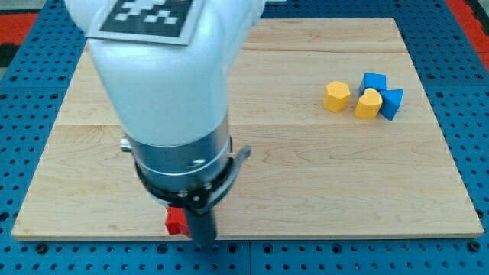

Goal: Move the red star towards the top center of the board

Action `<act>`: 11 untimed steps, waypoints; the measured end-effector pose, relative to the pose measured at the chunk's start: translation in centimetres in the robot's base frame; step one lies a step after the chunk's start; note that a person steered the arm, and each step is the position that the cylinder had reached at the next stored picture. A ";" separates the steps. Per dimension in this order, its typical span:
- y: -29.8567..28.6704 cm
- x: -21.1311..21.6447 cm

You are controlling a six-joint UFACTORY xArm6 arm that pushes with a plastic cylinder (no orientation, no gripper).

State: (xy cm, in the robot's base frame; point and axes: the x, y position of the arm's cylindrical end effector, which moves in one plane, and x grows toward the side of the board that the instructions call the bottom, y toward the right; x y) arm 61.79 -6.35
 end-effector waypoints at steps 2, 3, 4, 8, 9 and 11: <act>-12.5 0.0; -9.5 0.1; -8.3 0.1; -5.9 -3.7; -3.5 -3.7; -0.9 -4.0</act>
State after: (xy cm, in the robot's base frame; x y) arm 57.83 -7.21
